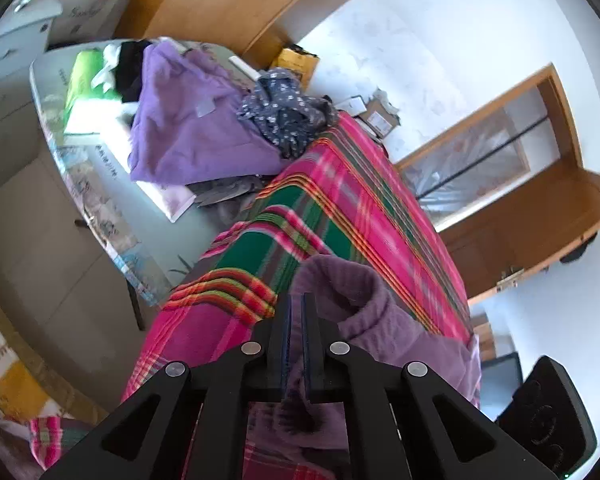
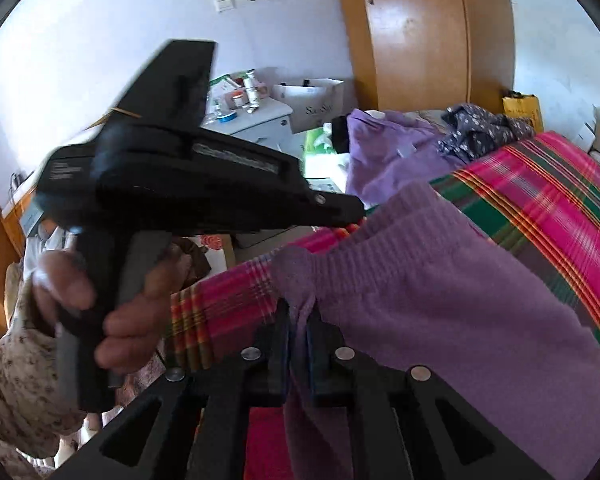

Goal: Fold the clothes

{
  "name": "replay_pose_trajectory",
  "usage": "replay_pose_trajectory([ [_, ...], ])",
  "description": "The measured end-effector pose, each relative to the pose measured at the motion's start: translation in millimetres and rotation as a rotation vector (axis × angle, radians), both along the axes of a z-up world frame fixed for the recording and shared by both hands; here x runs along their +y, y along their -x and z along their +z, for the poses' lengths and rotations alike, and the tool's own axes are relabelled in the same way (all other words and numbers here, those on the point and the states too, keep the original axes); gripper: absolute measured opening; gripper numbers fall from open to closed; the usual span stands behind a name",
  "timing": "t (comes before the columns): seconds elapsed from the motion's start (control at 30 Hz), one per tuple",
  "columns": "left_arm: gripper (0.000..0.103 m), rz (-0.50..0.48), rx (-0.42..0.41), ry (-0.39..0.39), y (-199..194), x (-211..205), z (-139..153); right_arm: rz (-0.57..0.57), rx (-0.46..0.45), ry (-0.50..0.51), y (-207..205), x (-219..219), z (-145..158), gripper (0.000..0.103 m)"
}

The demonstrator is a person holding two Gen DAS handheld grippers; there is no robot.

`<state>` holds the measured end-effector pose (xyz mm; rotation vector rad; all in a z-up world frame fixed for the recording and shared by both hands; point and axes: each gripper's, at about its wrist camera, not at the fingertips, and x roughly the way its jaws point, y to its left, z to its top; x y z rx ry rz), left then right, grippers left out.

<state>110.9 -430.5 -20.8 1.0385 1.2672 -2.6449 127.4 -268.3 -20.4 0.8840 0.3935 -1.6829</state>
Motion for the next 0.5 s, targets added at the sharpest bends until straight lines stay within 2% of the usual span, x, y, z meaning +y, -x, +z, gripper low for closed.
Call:
replay_pose_trajectory([
  [0.1, 0.006, -0.046, 0.008, 0.002, 5.8, 3.0, 10.1, -0.006, -0.005, -0.009, 1.0, -0.8, -0.2, 0.017],
  [0.17, 0.014, -0.082, 0.018, -0.019, 10.5, 3.9, 16.2, -0.013, -0.009, -0.008, 0.3, 3.6, 3.3, 0.02],
  [0.3, 0.015, -0.136, 0.035, -0.055, 19.7, 2.9, 25.8, -0.036, -0.002, 0.036, 0.1, 27.1, 19.2, 0.022],
  [0.4, 0.015, -0.177, 0.001, -0.066, 31.7, 2.5, 27.3, -0.079, 0.015, 0.072, 7.0, 52.8, 32.5, 0.026],
  [0.5, 0.015, -0.218, -0.039, -0.114, 46.6, 1.0, 24.4, -0.128, 0.043, 0.095, 16.2, 73.2, 43.7, 0.028],
])
